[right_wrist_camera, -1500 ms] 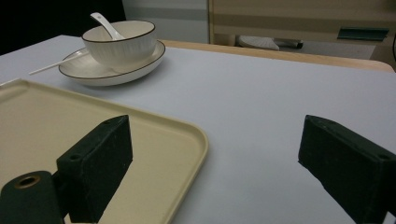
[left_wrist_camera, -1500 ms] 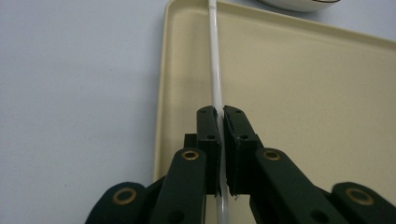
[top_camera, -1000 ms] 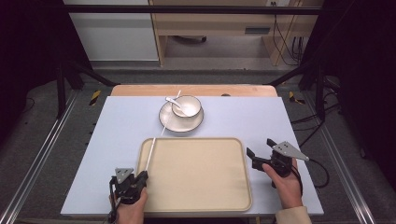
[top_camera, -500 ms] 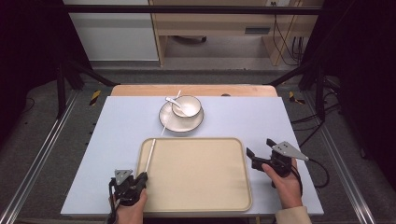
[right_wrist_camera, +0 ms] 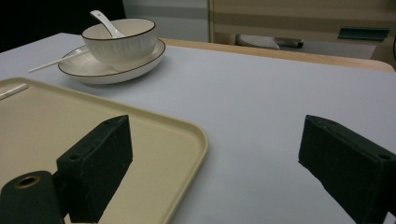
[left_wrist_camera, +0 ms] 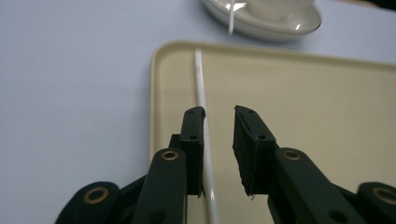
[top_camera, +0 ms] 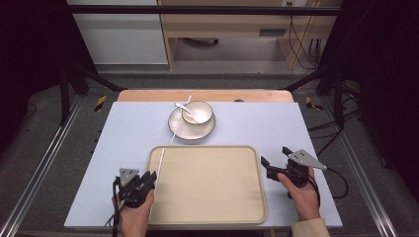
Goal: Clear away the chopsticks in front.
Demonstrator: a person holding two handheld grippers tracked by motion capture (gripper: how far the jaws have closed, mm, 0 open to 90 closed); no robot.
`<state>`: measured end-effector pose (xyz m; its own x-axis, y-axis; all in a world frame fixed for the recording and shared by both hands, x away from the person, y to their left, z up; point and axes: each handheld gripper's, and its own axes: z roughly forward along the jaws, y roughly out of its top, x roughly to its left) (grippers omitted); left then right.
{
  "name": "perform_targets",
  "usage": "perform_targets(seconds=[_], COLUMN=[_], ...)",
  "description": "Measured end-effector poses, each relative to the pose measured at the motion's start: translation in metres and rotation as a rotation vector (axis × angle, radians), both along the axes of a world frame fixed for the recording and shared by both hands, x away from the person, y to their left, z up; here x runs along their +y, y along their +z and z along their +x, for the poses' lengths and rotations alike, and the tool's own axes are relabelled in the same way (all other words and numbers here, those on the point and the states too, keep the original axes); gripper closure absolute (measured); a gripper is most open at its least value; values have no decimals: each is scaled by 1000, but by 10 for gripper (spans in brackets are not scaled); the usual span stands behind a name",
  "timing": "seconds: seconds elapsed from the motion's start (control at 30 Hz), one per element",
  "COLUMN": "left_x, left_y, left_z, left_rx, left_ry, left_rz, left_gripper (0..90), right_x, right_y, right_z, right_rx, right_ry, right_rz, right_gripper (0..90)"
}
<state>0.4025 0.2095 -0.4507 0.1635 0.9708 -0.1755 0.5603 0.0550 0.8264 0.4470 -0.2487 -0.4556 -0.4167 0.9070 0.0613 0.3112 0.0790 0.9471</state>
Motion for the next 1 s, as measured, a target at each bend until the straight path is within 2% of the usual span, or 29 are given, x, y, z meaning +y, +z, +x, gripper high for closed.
perform_targets(seconds=[0.03,0.07,0.13,0.2,0.23,0.3,0.37,0.4,0.53,0.73,0.8,0.87,1.0], left_x=[0,0,-2,-8,-10,-14,-18,-19,-24,-22,-21,-21,-22], left_y=[5,8,15,22,25,28,29,29,27,27,25,21,14], left_z=[7,14,31,48,56,75,92,100,128,159,169,177,190], left_rx=[-9,-21,-17,-13,-26,-32,-28,-30,-26,-57,-66,-76,-54], left_ry=[-10,-28,-74,-132,-152,-195,-232,-248,-284,-313,-326,-329,-328], left_rz=[17,16,27,64,68,78,121,114,167,159,138,149,144], left_gripper=[717,708,667,616,613,598,565,540,462,327,321,335,357], right_x=[0,0,-1,-1,0,-1,-1,-1,0,-1,0,-1,-2], right_y=[0,0,0,-1,-1,-1,-1,-1,-1,-1,-1,-1,0], right_z=[0,0,0,1,1,0,0,0,0,1,0,0,0], right_rx=[0,0,0,-1,0,-2,-3,-3,2,-1,-3,-5,-4], right_ry=[0,-1,-3,-3,-3,-1,0,0,-1,-2,-4,-4,-13], right_rz=[-2,-2,-4,-13,-13,-17,-18,-19,-19,-27,-22,-26,-19], right_gripper=[99,98,99,98,99,98,98,98,96,93,91,87,82])
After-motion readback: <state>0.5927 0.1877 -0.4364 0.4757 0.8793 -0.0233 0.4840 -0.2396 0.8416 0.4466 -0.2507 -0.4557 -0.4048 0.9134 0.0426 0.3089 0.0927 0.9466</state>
